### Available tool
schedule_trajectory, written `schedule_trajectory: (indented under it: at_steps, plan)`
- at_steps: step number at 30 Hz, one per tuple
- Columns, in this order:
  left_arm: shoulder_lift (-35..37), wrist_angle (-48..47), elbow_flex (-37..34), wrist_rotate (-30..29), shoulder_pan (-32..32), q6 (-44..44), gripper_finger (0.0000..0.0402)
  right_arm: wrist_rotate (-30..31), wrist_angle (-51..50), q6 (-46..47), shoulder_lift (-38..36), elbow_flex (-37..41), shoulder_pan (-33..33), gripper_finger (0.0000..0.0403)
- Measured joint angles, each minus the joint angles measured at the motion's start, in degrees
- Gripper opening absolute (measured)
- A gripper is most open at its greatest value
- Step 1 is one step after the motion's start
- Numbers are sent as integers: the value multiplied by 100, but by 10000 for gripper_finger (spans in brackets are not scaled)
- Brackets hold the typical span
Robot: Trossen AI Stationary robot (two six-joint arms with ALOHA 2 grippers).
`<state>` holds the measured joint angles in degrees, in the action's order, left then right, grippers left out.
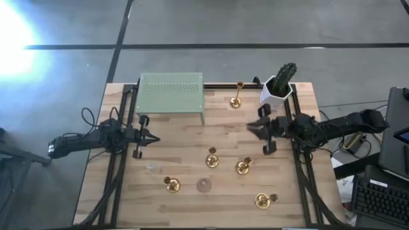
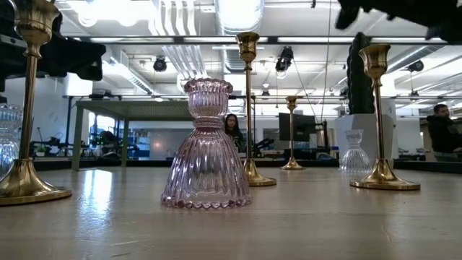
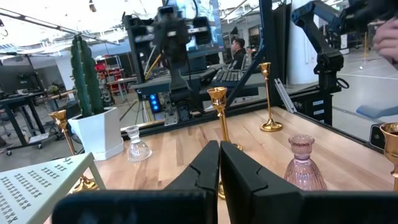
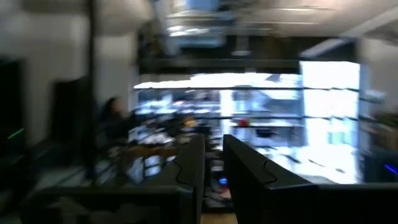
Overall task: Pick & Place candle stick holders
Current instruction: Put the golden candle holder on the shelf
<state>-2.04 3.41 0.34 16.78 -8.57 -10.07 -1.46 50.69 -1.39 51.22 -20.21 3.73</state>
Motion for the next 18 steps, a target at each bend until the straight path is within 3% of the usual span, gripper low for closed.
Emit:
schedule_trajectory:
  at_steps: [4, 11, 18]
  plan:
    - [0, 0, 0, 1, 1, -2, 19, -1066, -959, -519, 202, -541, 2, 38]
    - [0, 1, 0, 2, 1, 0, 19, -1034, -3003, -1167, 592, -1479, -7, 11]
    - [0, -1, 0, 0, 1, -2, 19, -861, -3864, -1329, 1148, -2196, -46, 8]
